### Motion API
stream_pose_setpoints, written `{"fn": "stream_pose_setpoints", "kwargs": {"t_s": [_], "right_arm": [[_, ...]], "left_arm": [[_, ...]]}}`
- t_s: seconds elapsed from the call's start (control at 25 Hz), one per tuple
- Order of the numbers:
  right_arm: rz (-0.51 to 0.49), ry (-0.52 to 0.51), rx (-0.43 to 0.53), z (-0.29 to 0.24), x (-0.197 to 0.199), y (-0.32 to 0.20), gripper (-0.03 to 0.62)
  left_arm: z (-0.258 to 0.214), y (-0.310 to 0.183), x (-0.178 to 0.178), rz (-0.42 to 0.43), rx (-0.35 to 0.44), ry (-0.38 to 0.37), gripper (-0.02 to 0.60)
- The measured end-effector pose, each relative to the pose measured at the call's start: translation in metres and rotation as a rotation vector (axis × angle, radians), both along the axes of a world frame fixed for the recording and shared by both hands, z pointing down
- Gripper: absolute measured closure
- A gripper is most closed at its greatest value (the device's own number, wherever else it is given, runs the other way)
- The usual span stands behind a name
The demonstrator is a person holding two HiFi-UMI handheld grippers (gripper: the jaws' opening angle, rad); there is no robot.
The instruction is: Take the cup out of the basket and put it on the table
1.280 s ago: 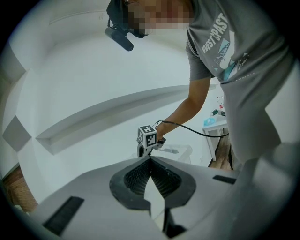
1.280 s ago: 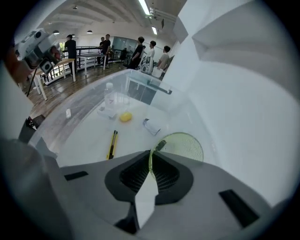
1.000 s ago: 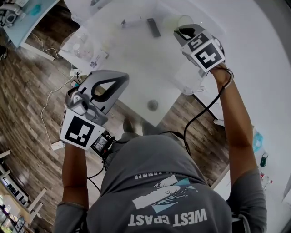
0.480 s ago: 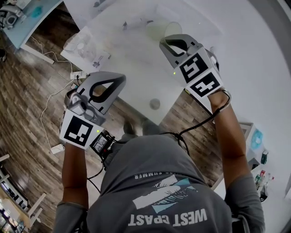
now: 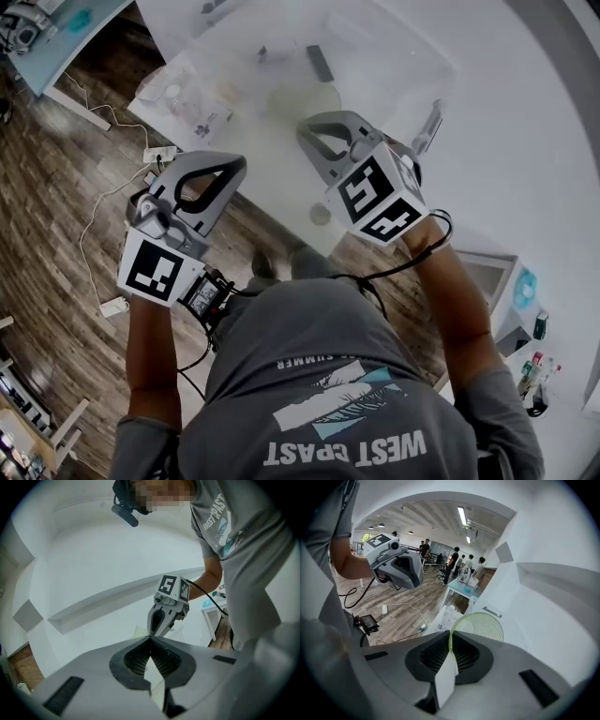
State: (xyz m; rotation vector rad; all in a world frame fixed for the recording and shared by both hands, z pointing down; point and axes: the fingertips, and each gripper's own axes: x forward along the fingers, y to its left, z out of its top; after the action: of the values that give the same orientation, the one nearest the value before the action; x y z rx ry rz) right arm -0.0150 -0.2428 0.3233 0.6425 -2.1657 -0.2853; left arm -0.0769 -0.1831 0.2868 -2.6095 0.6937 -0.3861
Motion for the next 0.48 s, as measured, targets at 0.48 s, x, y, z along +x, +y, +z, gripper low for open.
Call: {"fn": "stream_pose_setpoints", "kwargs": {"t_s": [0.48], "right_arm": [[-0.041, 0.032, -0.198, 0.101, -0.027, 0.038, 0.565]], "left_arm": [[0.013, 0.01, -0.022, -0.042, -0.027, 0.006, 0.574]]}}
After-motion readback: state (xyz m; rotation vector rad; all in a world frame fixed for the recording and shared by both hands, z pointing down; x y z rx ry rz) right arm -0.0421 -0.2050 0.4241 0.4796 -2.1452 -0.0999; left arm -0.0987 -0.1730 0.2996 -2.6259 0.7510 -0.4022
